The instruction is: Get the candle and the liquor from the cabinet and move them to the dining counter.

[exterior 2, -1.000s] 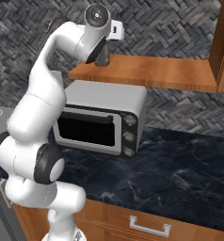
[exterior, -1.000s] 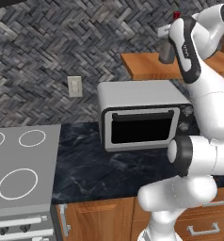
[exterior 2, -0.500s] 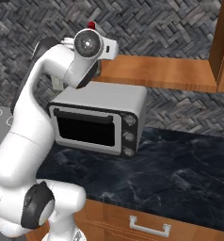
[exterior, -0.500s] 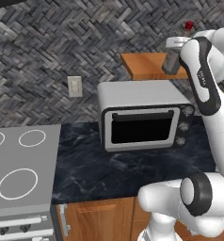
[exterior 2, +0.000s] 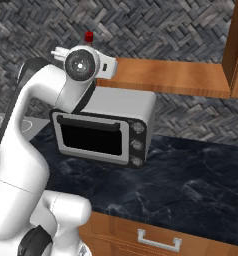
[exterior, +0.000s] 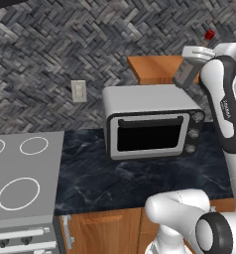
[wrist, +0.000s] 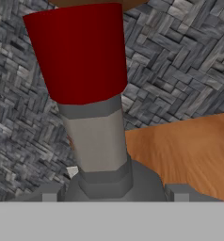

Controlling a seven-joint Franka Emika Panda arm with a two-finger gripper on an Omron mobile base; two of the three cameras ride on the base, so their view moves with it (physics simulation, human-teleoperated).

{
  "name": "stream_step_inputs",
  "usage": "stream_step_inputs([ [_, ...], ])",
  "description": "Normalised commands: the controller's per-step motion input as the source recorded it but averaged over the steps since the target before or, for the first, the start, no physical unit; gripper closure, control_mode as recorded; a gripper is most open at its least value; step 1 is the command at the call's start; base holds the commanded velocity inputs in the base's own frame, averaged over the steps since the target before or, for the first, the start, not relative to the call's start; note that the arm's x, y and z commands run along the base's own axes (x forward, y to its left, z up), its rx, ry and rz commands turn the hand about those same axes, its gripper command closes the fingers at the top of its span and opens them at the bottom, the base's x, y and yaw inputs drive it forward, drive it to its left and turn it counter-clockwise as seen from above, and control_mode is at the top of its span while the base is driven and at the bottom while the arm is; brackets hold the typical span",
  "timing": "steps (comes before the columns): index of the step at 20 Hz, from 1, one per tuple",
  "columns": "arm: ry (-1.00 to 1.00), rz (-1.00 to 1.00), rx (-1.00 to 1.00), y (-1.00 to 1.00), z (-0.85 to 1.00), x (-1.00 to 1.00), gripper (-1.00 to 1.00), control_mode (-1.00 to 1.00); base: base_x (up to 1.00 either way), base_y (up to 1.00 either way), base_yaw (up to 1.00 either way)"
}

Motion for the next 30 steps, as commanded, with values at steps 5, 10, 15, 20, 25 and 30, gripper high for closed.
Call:
stream_step_inputs([
  [5, 0.00, 0.00, 0.05, 0.05, -0.08, -0.51, 1.00, -1.00, 0.00, 0.00, 0.00],
  [10, 0.00, 0.00, 0.03, 0.02, -0.06, -0.48, 1.00, -1.00, 0.00, 0.00, 0.00],
  [15, 0.00, 0.00, -0.01, 0.07, -0.10, -0.57, 1.00, -1.00, 0.00, 0.00, 0.00],
  [20, 0.06, 0.00, -0.07, 0.14, -0.24, -0.39, 1.00, -1.00, 0.00, 0.00, 0.00],
  [25, 0.16, 0.00, -0.13, 0.19, -0.28, -0.13, 1.00, -1.00, 0.00, 0.00, 0.00],
  [30, 0.14, 0.00, -0.15, 0.10, -0.14, -0.03, 1.00, -1.00, 0.00, 0.00, 0.00],
])
